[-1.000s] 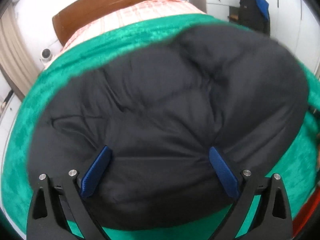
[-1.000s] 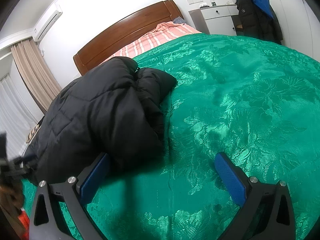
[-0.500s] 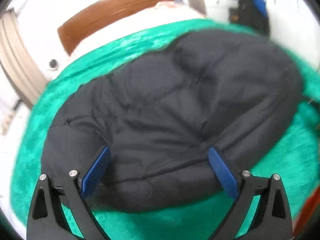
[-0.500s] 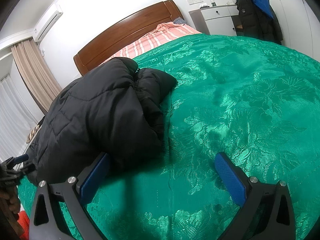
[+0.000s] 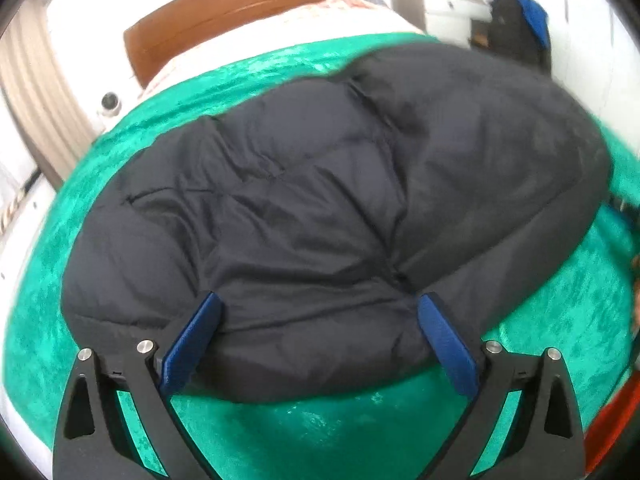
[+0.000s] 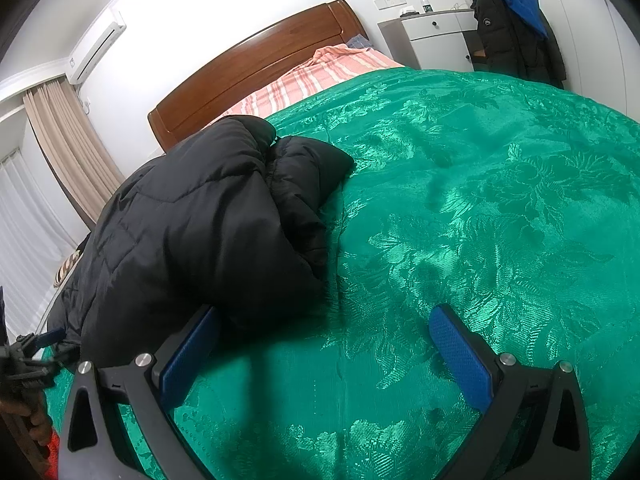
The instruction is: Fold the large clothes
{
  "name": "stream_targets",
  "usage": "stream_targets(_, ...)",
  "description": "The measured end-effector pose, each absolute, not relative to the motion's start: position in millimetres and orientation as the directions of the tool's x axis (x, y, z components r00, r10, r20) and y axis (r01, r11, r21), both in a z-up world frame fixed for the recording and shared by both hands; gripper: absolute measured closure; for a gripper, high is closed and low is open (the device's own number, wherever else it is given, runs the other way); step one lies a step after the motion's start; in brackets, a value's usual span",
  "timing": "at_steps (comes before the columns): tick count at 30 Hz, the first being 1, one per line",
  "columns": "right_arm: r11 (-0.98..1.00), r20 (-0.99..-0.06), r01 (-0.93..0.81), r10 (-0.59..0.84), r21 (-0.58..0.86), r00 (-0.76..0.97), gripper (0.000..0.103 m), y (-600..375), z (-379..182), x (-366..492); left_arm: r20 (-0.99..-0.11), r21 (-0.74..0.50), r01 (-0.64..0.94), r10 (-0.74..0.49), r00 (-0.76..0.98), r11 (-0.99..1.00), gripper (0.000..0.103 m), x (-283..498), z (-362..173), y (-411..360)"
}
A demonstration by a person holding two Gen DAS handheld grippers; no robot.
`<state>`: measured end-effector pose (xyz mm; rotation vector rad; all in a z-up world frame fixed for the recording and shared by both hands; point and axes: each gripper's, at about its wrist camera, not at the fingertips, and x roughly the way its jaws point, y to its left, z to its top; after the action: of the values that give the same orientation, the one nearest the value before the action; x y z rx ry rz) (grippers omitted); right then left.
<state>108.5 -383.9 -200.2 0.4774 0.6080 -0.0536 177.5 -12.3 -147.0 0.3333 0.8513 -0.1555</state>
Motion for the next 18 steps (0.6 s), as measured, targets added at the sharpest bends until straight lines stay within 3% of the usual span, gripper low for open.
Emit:
stream_targets(2,0.89,-0.56,0.186,0.09,0.416,0.823,0.0,-383.9,-200.2,108.5,-0.747,0.296,0.272,0.045,0.663,0.916,0.002,176.4,-162.0,-18.8)
stream_targets(11,0.889,-0.556,0.182,0.094,0.421,0.826,0.0,-383.8,-200.7,108.0,-0.783,0.249,0.296,0.013,0.622,0.922,0.003,180.8,-163.3,-13.0)
stream_targets(13,0.883,-0.55,0.177,0.104,0.434,0.828,0.0,-385.1,-199.8,106.5,-0.783,0.191,0.298,-0.038,0.62,0.935,0.004,177.9,-144.8,-2.7)
stream_targets(18,0.804,-0.491,0.173,0.164,0.569,0.855,0.001,-399.4,-188.2,93.8,-0.688,-0.074,0.394,-0.333,0.644,0.916,0.003,164.1,-87.1,16.9)
